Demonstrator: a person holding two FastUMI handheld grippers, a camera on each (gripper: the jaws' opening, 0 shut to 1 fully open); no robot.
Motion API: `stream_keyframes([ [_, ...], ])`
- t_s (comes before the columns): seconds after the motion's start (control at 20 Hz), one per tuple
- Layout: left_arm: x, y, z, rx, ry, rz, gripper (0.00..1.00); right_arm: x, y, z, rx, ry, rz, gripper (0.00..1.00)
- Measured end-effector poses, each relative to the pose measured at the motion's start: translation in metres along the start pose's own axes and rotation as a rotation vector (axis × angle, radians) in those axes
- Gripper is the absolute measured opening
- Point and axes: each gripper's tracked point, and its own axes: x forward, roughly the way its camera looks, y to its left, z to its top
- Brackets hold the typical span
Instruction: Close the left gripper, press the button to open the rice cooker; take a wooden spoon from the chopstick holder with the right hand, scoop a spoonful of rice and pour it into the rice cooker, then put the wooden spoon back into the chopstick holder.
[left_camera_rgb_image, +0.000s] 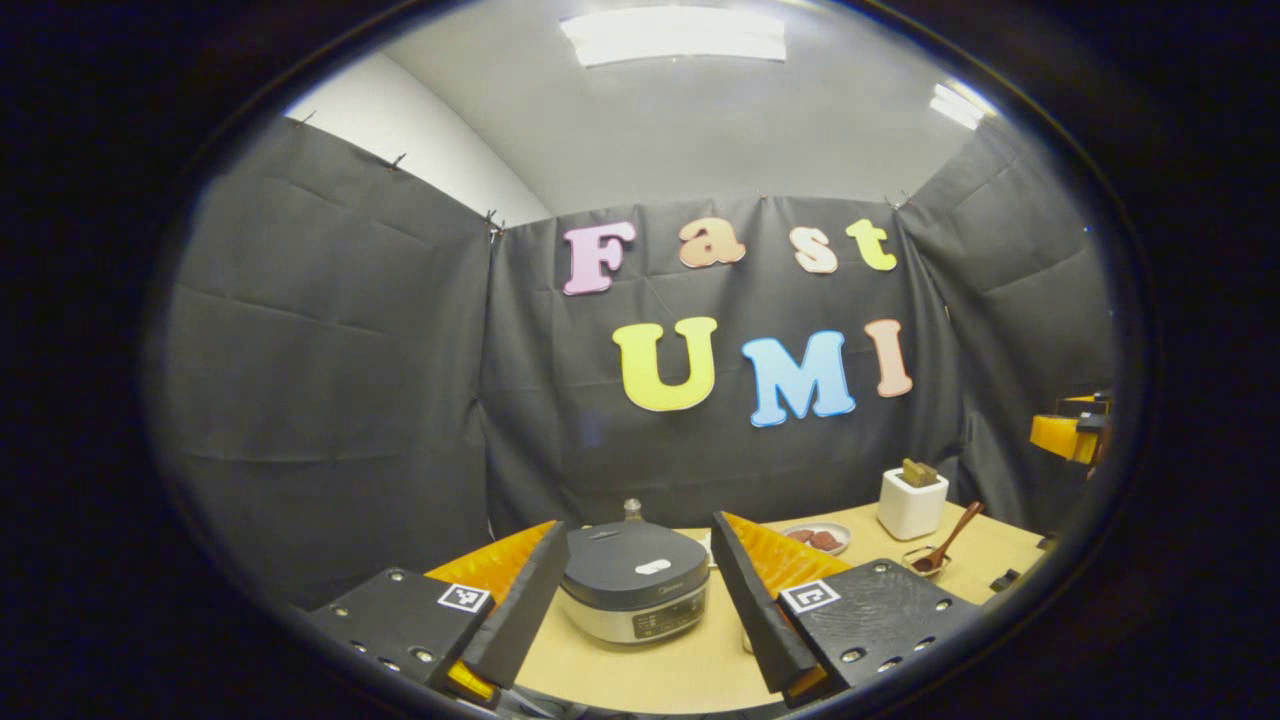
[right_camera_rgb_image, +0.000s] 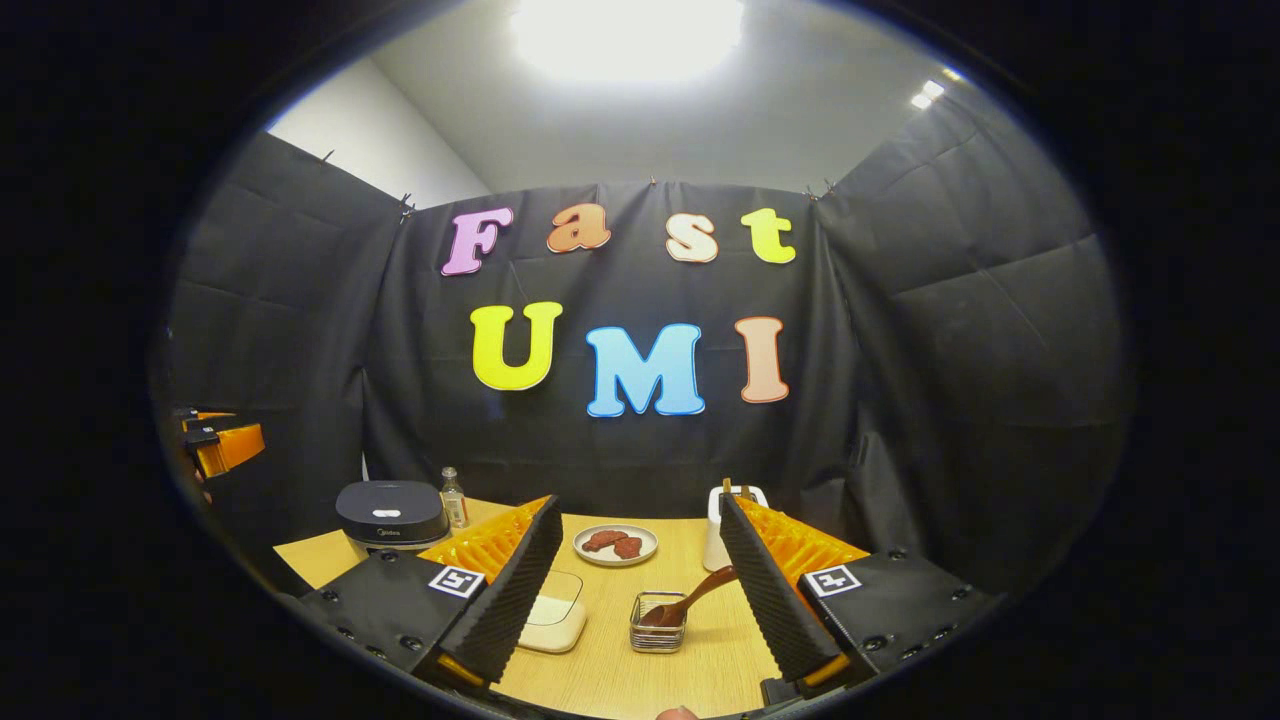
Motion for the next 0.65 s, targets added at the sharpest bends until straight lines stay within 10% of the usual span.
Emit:
stream_keyframes([
  [0.65,0.001,0.003,0.008,-0.002,-0.019,-0.016,0.89,-0.01,-0.005,0.014,-0.019,-0.028,-0.033,1.0],
])
